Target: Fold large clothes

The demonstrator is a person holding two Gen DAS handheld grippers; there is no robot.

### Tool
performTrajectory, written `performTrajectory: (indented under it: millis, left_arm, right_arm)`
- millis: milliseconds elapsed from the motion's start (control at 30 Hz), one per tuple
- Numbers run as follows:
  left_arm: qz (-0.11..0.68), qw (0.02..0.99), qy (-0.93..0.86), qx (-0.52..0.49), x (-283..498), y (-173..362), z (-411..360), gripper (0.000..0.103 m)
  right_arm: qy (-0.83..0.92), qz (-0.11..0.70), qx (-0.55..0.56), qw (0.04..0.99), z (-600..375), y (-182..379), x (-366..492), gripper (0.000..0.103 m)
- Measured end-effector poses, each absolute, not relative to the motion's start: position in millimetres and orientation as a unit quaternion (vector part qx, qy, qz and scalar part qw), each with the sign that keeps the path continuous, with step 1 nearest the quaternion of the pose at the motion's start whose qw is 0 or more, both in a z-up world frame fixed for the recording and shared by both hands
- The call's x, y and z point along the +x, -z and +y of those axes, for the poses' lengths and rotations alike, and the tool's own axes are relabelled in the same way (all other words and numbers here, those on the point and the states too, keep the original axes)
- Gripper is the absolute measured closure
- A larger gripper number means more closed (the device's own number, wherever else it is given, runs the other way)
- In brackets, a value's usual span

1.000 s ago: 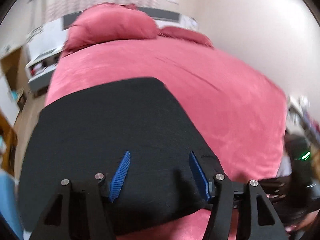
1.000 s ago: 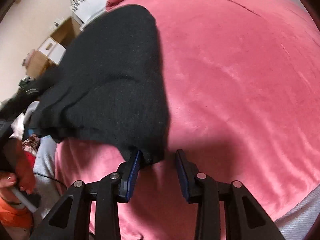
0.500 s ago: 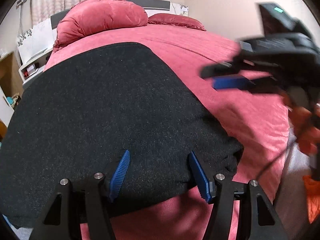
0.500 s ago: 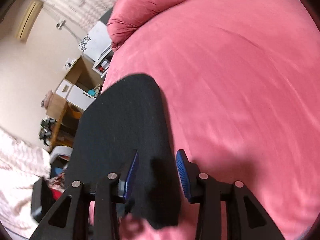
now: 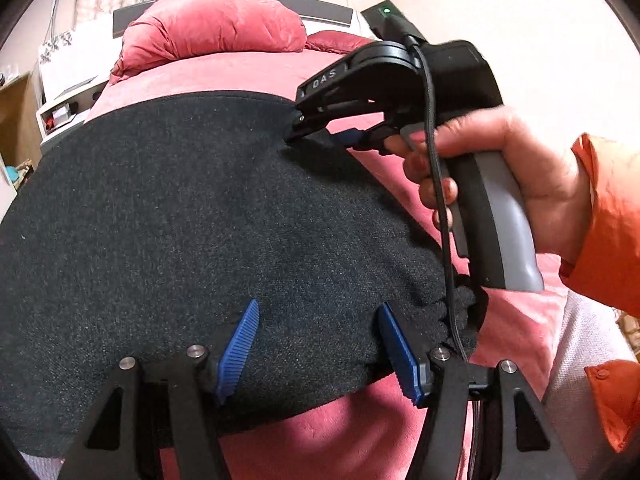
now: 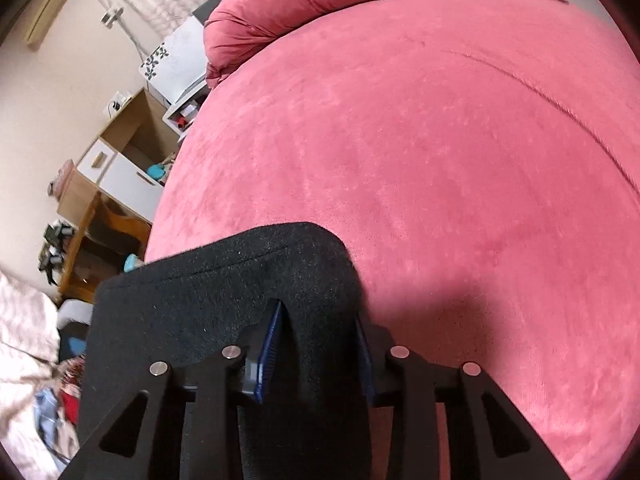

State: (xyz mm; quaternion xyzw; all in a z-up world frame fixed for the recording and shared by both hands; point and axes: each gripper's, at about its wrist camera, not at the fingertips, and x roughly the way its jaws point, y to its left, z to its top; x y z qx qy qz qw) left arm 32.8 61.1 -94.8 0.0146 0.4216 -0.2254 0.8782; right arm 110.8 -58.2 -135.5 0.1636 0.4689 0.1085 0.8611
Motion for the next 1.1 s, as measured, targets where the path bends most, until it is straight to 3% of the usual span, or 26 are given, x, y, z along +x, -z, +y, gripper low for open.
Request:
performTrajectory:
  millis: [100,233,400,567,800,1100]
  left_arm:
    - [0.413,0.881,0.231,0.000,33,88,63,0.040]
    - [0.401,0.896,0.191,-0.020,30,72,81,0.040]
    - [0.379,0.919,0.110,-0.017,39,48,116,0.039]
    - [0.368,0.930,0.016,-0.003,62,49,162,0.022]
    - [0.407,0.913,-0.022,-0.017,84,86,222,0.018]
    - [0.431,0.898,-0.001,-0.085,88,90,229,0.008]
  right_arm:
    - [-0.116,0.462,0.199,0.856,-73,134,95,0.058]
    - [-0.135,0.478,0.286,0.819,-95,151,57,0.057]
    - [-0.170,0.471,0.272,0.822,-87,157,26,0.056]
    - [-0.169,0.480,0.262,0.820,-73,154,38,0.052]
    - [-0.177,0.477,0.242,0.826,-60,154,52,0.048]
    - [-0.179,0.471,0.221,0.835,-71,148,38,0.046]
